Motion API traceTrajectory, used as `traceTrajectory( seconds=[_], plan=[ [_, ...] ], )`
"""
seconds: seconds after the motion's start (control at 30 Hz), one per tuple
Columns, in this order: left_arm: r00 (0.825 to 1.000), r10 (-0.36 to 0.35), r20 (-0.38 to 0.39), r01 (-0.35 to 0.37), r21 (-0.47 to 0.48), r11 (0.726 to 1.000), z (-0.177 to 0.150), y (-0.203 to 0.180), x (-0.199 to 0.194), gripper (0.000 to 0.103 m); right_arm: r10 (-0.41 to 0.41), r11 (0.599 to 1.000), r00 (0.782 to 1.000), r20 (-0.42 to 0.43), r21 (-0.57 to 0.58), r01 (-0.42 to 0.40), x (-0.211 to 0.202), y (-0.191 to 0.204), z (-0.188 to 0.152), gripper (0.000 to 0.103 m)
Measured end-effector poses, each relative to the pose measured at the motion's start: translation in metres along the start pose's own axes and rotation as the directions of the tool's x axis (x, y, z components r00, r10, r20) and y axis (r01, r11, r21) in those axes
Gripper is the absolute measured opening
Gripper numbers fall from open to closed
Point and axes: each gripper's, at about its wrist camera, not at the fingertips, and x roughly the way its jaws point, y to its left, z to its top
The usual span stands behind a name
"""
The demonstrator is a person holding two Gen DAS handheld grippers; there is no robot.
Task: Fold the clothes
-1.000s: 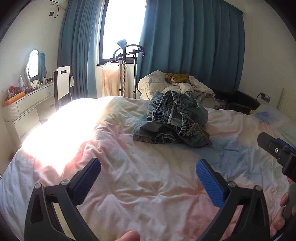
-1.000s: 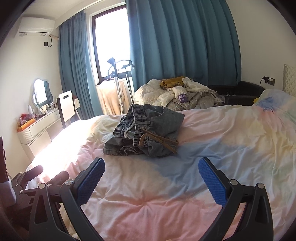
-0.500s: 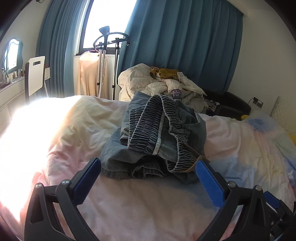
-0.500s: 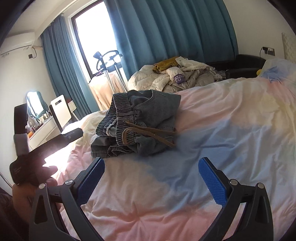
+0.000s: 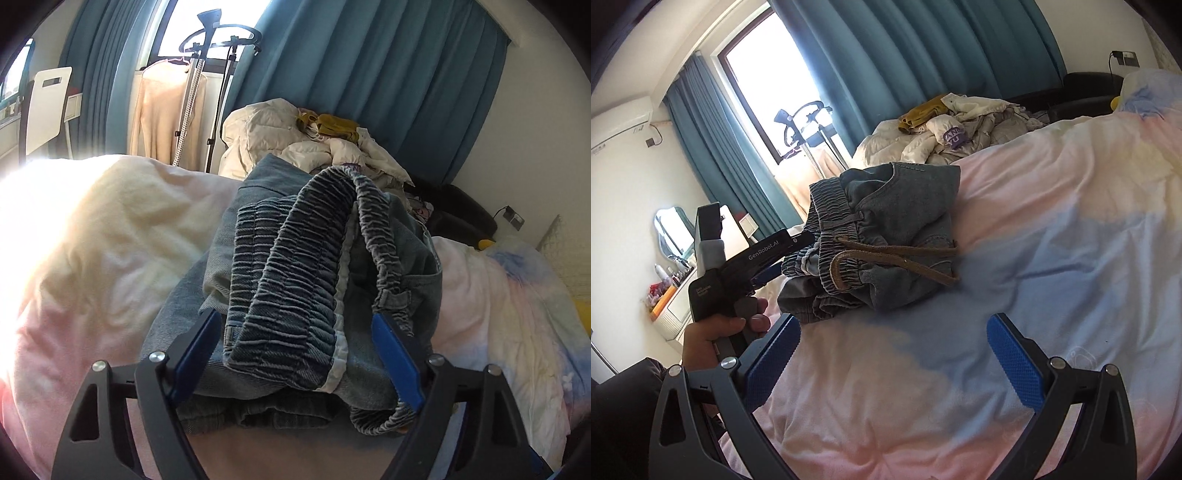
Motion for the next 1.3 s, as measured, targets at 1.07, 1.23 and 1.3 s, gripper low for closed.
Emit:
traceTrajectory(
  seconds=[1.07, 1.23, 1.3],
  plan=[
    [0.995, -0.094, -0.034, 0.099, 0.155, 0.983, -0.137, -0.078, -0.16, 0.013, 0.175, 0.971, 0.983, 0.051, 0.158, -0.181, -0.045, -0.025, -0.003, 0.103],
    [0.997, -0.075, -0.034, 0.075, 0.026, 0.997, -0.133, -0.036, -0.157, 0.022, 0.084, 0.959, 0.996, 0.022, 0.272, -0.087, -0.026, -0.048, -0.011, 0.103],
    [0.996, -0.077, -0.046, 0.075, -0.051, 0.996, -0.132, -0.022, -0.151, 0.022, 0.045, 0.94, 0.999, 0.007, 0.337, -0.045, -0.021, -0.064, -0.017, 0.103]
  ],
)
